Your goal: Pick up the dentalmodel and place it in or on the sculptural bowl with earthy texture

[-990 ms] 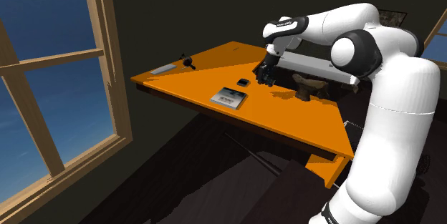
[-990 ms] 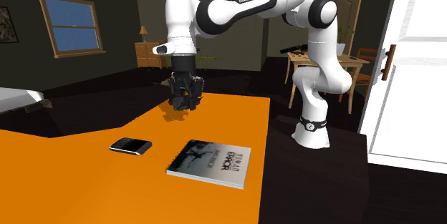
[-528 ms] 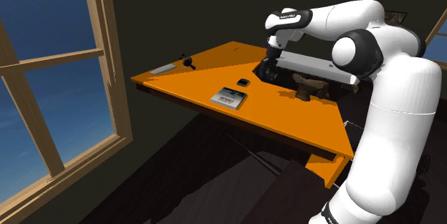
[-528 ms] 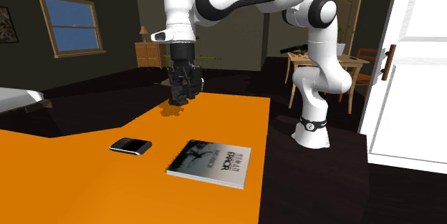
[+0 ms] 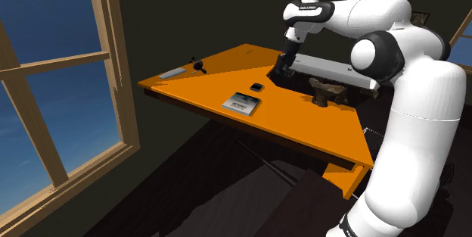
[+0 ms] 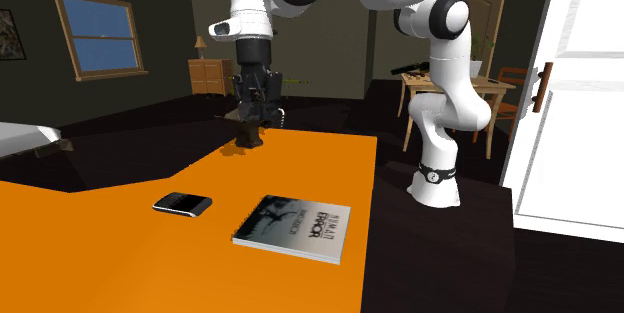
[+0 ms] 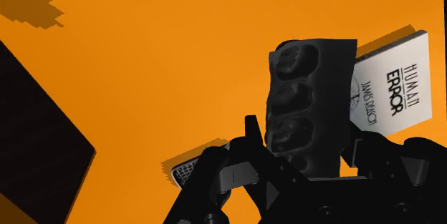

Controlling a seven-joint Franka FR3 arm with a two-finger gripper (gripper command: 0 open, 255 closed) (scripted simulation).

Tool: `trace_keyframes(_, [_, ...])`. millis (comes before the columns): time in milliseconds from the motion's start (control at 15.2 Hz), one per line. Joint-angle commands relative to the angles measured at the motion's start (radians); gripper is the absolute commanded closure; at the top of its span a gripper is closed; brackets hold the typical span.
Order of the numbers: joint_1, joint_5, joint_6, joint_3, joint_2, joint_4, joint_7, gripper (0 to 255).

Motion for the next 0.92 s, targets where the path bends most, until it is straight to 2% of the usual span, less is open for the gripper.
trace_keyframes(0, [-0.004, 0.001, -0.029, -0.001, 0.005, 0.033, 0.003, 255])
trace_keyframes(594, [-0.028, 0.015, -0.166, -0.003, 0.041, 0.204, 0.017, 255])
trace_keyframes(858, [-0.087, 0.021, -0.175, -0.031, 0.034, 0.192, -0.069, 255])
